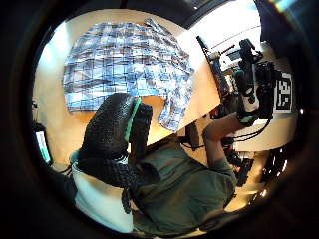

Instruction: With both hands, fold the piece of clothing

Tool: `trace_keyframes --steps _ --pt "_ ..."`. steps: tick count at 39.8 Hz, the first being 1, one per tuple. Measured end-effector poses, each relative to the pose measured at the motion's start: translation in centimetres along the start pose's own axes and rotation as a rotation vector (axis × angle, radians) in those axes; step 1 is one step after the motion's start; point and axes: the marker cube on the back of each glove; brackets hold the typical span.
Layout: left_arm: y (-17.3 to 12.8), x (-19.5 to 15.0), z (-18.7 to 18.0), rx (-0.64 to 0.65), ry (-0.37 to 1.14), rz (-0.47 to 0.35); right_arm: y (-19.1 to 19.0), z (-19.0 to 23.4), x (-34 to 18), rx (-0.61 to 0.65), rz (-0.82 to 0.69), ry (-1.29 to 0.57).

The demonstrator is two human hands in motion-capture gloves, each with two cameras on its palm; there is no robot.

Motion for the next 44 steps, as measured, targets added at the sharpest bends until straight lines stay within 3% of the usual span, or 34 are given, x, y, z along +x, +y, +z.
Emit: trace_keyframes --steps 20,32,39,44 --pt "-0.9 0.1 0.8 0.012 -0.011 0.015 0.8 -0.3 0.6 -0.008 0.023 -0.005" --pt "0.1 -0.1 0.1 -0.004 -0.016 0.011 1.1 0.2 0.4 -0.029 -0.007 0.008" --pt "0.3 -1.2 2.1 -0.009 -0.037 -0.001 1.3 2.1 1.9 -0.017 0.0 0.069" --pt "-0.6 -2.4 5.9 -0.035 -0.022 -0.023 1.0 5.2 3.1 -0.026 -0.003 0.087"
